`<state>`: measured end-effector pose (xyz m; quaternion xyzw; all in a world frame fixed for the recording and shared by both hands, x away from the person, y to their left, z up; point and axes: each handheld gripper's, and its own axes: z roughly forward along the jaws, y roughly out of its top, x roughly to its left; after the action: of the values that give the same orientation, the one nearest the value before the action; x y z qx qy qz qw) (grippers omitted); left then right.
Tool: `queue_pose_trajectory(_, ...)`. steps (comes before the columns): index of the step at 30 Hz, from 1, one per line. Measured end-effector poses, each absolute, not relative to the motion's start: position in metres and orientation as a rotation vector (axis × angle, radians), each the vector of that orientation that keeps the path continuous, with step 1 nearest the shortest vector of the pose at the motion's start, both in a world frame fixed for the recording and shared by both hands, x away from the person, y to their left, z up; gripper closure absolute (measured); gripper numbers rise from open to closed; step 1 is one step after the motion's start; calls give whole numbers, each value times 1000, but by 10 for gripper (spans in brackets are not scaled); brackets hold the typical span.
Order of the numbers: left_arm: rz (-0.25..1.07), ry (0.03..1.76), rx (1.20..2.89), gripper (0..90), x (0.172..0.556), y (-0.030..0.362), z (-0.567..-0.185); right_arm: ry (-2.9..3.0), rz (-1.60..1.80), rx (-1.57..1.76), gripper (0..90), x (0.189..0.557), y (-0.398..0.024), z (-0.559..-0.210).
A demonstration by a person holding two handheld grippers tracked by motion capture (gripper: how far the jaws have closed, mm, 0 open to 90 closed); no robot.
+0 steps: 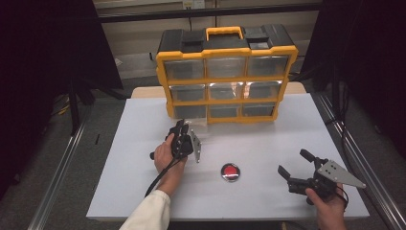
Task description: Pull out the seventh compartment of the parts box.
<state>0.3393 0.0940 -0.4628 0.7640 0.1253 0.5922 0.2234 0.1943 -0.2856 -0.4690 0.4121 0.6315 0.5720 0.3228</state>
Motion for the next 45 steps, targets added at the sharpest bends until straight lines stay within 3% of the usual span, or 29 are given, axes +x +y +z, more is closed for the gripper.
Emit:
queue_pose_trajectory(7,1648,348,2111,723,337,94,-465,1661,1502,1071,22,194,-286,-469)
queue_pose_trajectory(8,1689,333,2181,723,335,95,-460,1661,1501,1072,22,195,-286,-469)
queue_pose_trajectory(11,1635,377,2098,722,337,91,-466,1662,1505,1065,21,195,-285,-469)
queue_pose_trajectory(43,1611,316,2089,723,339,103,-467,1662,1510,1064,20,197,-285,-469)
queue_pose_trajectory(45,1516,355,2107,900,339,113,-469,1662,1510,1063,21,197,-285,-469)
